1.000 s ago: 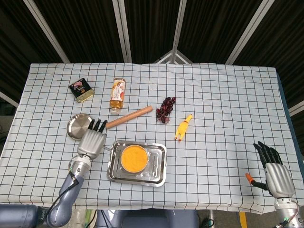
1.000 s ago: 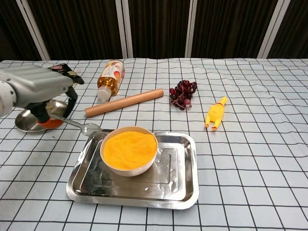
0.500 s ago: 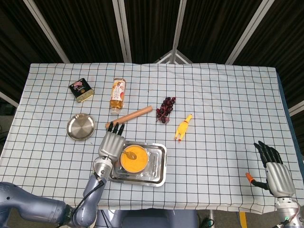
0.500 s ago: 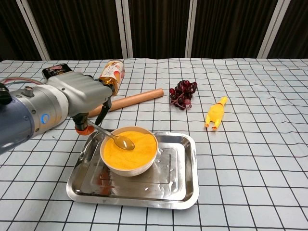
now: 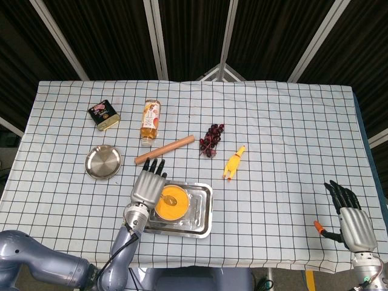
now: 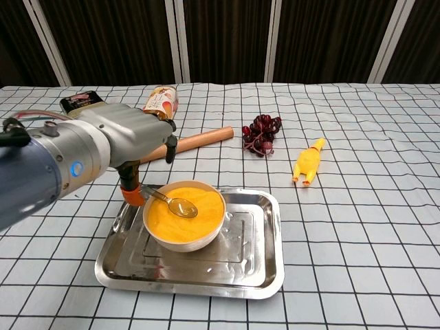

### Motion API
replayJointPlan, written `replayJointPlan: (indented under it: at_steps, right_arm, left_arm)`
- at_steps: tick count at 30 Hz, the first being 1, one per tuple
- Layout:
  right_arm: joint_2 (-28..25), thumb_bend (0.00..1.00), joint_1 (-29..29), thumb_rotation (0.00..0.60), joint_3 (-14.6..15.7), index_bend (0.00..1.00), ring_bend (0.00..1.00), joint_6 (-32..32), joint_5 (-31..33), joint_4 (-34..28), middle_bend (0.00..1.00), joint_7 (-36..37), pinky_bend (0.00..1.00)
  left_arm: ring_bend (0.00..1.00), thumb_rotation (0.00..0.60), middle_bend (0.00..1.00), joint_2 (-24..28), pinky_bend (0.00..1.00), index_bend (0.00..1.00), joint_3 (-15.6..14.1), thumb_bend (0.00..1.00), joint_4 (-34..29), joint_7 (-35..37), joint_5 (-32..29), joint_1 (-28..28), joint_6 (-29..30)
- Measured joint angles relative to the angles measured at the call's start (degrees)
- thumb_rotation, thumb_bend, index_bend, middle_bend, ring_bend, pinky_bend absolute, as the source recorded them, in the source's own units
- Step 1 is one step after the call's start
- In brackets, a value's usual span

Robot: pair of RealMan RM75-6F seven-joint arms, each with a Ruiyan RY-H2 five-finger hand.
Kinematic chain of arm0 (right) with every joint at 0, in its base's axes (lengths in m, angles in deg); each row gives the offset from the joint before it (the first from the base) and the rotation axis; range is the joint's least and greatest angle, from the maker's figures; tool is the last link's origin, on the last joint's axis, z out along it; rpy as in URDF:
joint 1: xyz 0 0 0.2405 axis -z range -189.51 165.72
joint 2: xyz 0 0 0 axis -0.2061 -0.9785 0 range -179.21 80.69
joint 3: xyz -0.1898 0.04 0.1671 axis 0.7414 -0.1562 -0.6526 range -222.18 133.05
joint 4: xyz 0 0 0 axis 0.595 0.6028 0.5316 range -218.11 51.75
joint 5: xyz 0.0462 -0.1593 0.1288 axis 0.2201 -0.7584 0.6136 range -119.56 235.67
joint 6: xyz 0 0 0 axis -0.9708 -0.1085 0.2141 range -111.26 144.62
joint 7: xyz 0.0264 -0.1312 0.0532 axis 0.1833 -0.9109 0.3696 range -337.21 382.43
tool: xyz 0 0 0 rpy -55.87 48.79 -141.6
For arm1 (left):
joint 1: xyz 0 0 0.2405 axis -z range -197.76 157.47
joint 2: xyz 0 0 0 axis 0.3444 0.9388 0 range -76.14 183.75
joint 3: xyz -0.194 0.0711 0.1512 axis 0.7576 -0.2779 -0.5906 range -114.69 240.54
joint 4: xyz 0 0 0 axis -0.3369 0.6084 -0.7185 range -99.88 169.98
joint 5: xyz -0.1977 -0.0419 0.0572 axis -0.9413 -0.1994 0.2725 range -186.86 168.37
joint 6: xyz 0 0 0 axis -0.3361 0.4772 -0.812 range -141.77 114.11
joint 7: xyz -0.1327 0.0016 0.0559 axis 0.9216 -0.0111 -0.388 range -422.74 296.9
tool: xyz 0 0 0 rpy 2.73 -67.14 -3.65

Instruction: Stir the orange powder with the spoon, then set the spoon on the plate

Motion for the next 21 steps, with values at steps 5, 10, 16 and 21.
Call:
replayJointPlan:
  at_steps: [5,10,16,21]
  right_arm:
    - [0.05,0.32,0.0,0.6,-0.04,0.0,0.0,0.11,0.26,0.03,0.0,-0.07,0.0]
    - [0.04,0.32,-0.01,0.6,-0.01,0.0,0.0,0.18,0.3,-0.11,0.0,-0.34,0.0]
    - [0.17,0.32,0.02,0.6,0.04,0.0,0.0,0.2,0.39,-0.25,0.0,-0.72,0.0]
    - [0.18,0.32,0.06,0.6,-0.04,0.0,0.0,0.2,0.63,-0.29,0.0,-0.74,0.0]
  left_arm:
    - [0.0,0.6,0.0,4.03,0.0,0.13,0.82,0.22,-4.02,3.71,1.39,-1.34,0.68]
    - [0.38,0.6,0.31,9.35,0.45,0.11,1.1,0.22,-6.77,7.66,2.87,-3.14,0.67]
    - [0.98,0.6,0.96,13.88,0.96,0.32,-0.96,0.22,-7.06,11.65,6.42,-4.66,-1.61]
    - [1.0,0.6,1.0,14.84,1.0,0.47,-2.37,0.28,-6.2,12.17,4.41,-4.82,-3.06]
